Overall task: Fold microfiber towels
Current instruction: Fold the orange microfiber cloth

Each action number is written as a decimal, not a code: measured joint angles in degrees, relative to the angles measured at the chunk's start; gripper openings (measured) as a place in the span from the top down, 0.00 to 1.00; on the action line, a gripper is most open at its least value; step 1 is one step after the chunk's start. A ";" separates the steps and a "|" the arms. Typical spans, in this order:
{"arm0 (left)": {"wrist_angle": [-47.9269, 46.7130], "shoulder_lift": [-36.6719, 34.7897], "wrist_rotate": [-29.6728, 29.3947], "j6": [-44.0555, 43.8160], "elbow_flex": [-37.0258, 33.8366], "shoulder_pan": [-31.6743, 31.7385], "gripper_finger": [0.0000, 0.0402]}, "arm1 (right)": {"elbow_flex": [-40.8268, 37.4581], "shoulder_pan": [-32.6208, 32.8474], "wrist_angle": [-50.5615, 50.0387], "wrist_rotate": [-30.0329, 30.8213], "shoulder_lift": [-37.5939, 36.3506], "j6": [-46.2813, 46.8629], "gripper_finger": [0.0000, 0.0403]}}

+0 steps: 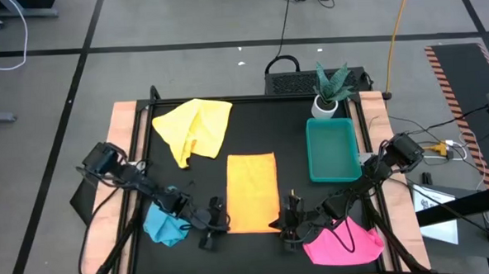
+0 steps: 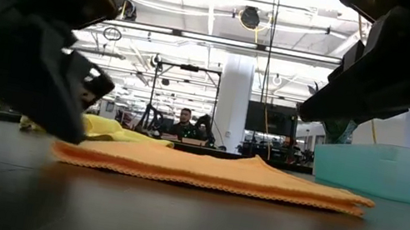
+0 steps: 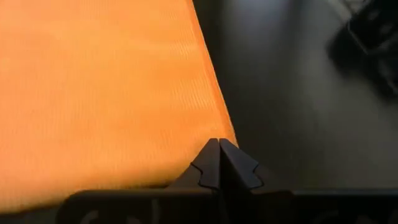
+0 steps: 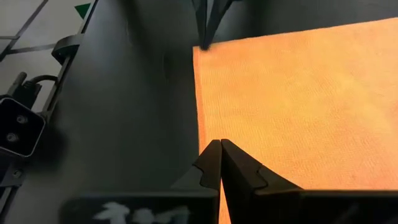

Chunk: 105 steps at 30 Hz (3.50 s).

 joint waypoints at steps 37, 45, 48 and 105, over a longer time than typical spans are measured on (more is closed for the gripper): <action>2.11 0.71 -14.65 14.68 0.38 -6.77 0.61 | 0.00 -0.38 -0.72 -0.13 0.00 -7.16 0.71; -2.61 3.02 -16.99 13.26 2.62 -8.51 0.73 | -0.02 2.39 2.16 -0.16 0.04 -9.28 0.72; -3.67 2.99 -16.96 12.57 2.75 -8.95 0.78 | 0.00 2.92 3.76 -0.17 0.54 -13.76 0.73; 14.37 0.96 -7.08 5.90 2.62 -12.47 0.96 | 2.93 1.50 7.14 -16.97 1.54 -10.56 0.99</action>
